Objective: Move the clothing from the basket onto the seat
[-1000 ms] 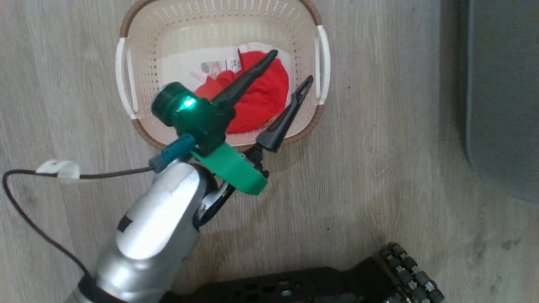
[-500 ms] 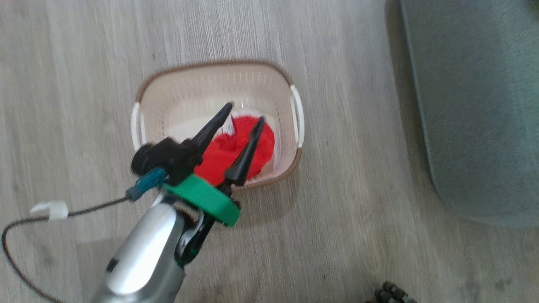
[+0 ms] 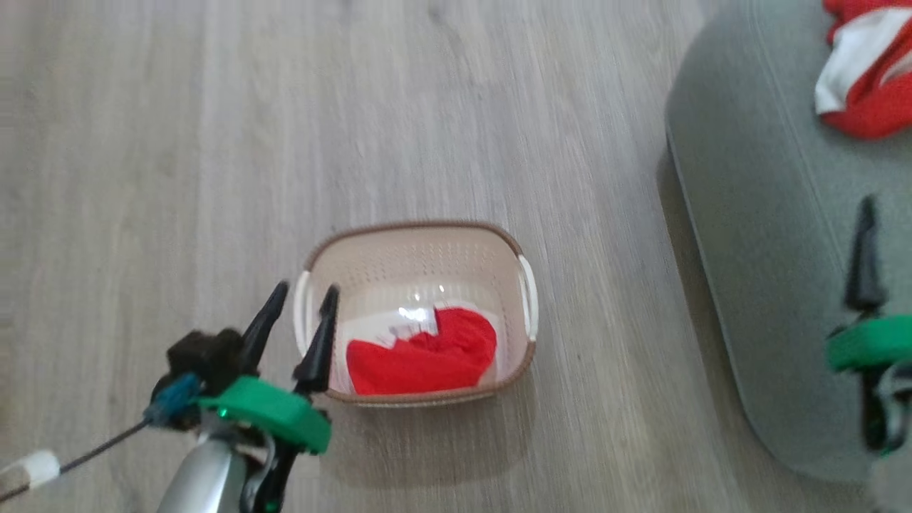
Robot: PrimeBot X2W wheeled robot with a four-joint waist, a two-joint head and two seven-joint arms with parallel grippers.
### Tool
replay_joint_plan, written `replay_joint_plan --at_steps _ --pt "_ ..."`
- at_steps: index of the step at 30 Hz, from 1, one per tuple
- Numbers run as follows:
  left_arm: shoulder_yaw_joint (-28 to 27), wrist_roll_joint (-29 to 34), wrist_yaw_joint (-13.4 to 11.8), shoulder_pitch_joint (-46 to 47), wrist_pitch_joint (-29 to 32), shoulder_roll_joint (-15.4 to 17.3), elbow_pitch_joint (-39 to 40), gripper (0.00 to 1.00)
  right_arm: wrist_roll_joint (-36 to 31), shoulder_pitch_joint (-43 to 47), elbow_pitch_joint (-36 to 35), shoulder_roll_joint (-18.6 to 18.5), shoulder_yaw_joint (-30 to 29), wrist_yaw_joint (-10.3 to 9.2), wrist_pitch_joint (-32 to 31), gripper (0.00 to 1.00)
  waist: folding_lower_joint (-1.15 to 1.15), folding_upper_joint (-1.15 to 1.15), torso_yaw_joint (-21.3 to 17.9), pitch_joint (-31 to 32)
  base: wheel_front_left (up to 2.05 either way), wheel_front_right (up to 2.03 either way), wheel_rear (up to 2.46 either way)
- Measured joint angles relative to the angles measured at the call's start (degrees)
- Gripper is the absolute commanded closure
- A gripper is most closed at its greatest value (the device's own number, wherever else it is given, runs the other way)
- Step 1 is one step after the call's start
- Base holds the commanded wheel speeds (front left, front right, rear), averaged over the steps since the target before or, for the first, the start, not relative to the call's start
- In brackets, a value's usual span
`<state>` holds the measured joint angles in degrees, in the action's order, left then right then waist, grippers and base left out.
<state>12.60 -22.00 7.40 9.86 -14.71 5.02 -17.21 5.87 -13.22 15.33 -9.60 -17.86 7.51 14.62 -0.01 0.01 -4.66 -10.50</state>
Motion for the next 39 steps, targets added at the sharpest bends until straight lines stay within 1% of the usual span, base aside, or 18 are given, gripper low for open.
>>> replay_joint_plan --at_steps 3,5,7,10,14,19,39 --pt "-2.71 0.79 0.01 -2.2 0.01 -0.04 -1.19 0.0 -1.41 3.73 -1.93 2.8 2.89 0.0 0.0 0.0 0.0 0.0 1.29 2.72 0.0 0.0 0.0" --pt "-4.36 1.18 0.01 -3.0 0.01 -0.26 -1.85 0.0 -2.37 5.57 -2.0 4.12 6.02 0.0 0.0 0.0 0.0 0.0 2.09 4.32 0.0 0.0 0.0" --pt "-5.88 2.86 0.01 -3.44 0.01 -0.46 -2.49 0.0 -3.39 7.43 -1.51 5.22 8.54 0.0 0.0 0.0 0.0 0.0 2.91 5.73 0.0 0.0 0.0" --pt "-8.14 3.8 0.01 -4.25 0.01 -0.92 -2.83 0.0 -3.89 9.37 1.02 6.19 11.34 0.0 0.0 0.0 0.0 0.0 3.84 7.51 0.0 0.0 0.0" --pt "-10.07 5.32 0.01 -5.36 0.01 -1.29 -3.7 0.0 -4.91 10.39 3.81 6.54 13.95 0.0 -0.01 0.0 0.0 0.0 4.51 9.3 0.0 0.0 0.0" --pt "-11.26 5.97 0.01 -5.61 0.01 -1.75 -4.02 0.0 -4.88 10.33 4.53 6.72 14.63 0.0 0.0 0.0 0.0 0.0 4.65 9.8 0.0 0.0 0.0" --pt "-11.0 6.17 0.01 -5.61 0.01 -2.3 -3.71 0.0 -4.87 10.33 5.04 6.73 15.7 0.0 0.0 0.0 0.01 0.0 5.43 10.33 0.0 0.0 0.0"
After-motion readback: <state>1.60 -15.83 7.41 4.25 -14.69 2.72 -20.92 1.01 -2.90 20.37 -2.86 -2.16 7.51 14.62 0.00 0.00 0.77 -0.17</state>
